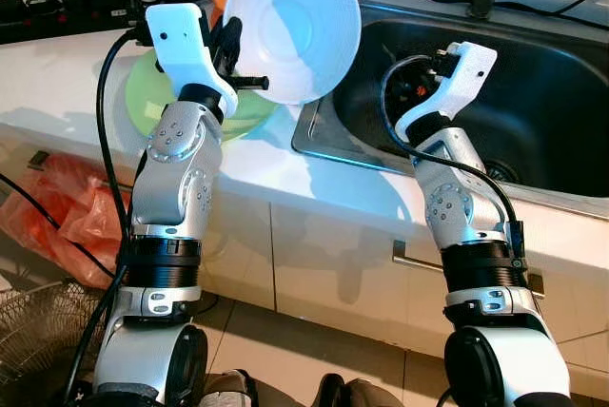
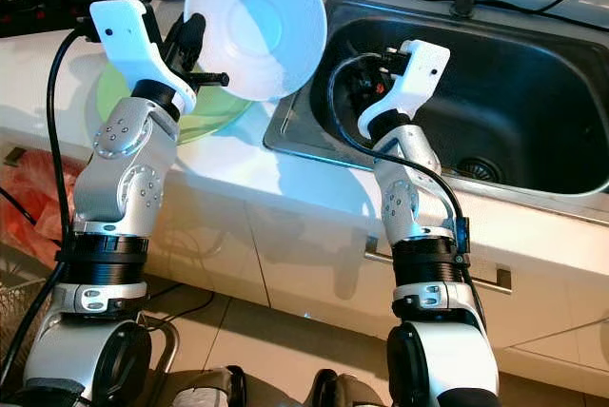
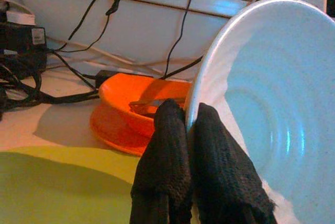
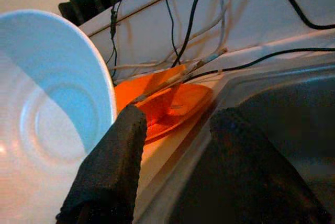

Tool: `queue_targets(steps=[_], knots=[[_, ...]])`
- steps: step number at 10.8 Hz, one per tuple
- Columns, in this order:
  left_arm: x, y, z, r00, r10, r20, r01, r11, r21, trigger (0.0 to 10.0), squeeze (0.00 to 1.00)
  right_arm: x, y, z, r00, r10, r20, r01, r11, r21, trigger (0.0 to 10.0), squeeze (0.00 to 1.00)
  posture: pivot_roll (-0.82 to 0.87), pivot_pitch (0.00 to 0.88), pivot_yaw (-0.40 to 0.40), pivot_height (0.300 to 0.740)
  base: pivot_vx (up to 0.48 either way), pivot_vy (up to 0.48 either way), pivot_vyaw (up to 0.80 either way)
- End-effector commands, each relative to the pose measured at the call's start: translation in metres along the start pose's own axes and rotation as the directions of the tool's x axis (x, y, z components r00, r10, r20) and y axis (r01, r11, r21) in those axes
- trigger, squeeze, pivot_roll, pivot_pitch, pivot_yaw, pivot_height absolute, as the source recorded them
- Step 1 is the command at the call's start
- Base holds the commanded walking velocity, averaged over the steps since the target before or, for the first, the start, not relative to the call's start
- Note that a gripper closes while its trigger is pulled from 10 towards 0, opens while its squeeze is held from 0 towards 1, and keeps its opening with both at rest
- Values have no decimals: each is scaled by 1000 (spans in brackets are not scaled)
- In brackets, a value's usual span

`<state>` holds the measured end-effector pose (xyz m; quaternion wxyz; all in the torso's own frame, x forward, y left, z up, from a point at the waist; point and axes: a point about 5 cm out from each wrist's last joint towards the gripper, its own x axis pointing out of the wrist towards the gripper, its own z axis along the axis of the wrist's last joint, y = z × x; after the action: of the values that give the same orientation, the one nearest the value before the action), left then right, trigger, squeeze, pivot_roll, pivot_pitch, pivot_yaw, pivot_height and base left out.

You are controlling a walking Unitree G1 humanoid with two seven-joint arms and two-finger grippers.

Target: Kitchen organization

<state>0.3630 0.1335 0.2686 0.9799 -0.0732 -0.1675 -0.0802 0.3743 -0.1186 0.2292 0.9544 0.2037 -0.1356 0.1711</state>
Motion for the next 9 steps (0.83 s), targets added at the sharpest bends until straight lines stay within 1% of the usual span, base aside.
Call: queue_targets(steps=[1, 2, 3, 9], knots=[[2, -2, 6, 999, -6, 37, 5, 1000, 12, 10000, 0, -2, 1, 4, 1000, 19, 11, -19, 1000, 6, 10000, 1000, 83, 159, -43, 740, 0, 0, 0], [2, -2, 6, 999, -6, 36, 6, 1000, 12, 10000, 0, -2, 2, 4, 1000, 30, 4, -30, 1000, 9, 10000, 1000, 83, 159, -43, 740, 0, 0, 0], [2, -4, 5, 999, -14, 32, 13, 1000, 12, 10000, 0, -3, 7, 1, 998, 68, -14, -68, 998, 17, 10000, 0, 83, 158, -43, 740, 0, 0, 0], [2, -12, 3, 998, -67, 19, 67, 998, 6, 10000, 0, -4, 14, -5, 992, 115, -47, -113, 993, 37, 10000, 0, 86, 156, -44, 740, 0, 0, 0]])
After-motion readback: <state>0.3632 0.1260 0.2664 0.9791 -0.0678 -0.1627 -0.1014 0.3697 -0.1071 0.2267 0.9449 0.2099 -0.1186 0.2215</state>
